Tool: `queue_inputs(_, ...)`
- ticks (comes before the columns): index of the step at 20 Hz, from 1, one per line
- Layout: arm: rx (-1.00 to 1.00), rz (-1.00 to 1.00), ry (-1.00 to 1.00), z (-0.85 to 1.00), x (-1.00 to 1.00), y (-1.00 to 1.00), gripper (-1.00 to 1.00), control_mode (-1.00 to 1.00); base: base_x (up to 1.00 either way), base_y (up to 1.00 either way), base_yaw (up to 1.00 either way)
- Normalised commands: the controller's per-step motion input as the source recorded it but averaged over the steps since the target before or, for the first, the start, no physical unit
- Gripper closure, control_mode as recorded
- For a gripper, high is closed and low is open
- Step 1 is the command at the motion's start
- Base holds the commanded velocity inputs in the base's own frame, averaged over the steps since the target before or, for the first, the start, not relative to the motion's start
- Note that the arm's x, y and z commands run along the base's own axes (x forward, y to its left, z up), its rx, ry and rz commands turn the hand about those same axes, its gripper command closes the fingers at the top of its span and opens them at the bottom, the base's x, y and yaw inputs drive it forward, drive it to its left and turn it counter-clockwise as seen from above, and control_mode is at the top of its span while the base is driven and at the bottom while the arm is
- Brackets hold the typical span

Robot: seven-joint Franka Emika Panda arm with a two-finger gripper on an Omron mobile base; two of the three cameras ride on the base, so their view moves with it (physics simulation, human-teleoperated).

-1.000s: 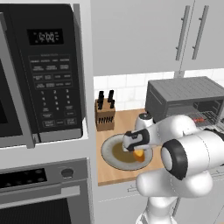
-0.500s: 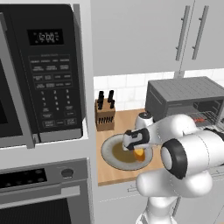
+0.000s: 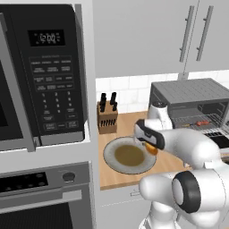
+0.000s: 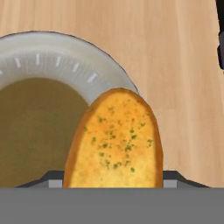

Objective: Pick up the kebab skewer and baguette bread, and place them inside the toaster oven. Close the toaster oven door and start by setting the timer.

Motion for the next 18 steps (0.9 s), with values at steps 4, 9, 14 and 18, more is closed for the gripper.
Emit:
queue_inputs(4, 0.00, -0.10, 0.00, 0.55, -0.17, -0.50, 1.00, -1.00, 0.00, 0.00, 0.00)
queue_inputs(9, 0.02, -0.11, 0.00, 0.50, -0.22, -0.58, 1.00, -1.00, 0.00, 0.00, 0.00)
queue_inputs(14, 0.07, -0.16, 0.00, 0.42, -0.10, -0.57, 1.00, -1.00, 0.00, 0.00, 0.00)
queue_inputs(18, 0.11, -0.29, 0.00, 0.36, -0.01, -0.64, 1.00, -1.00, 0.00, 0.00, 0.00)
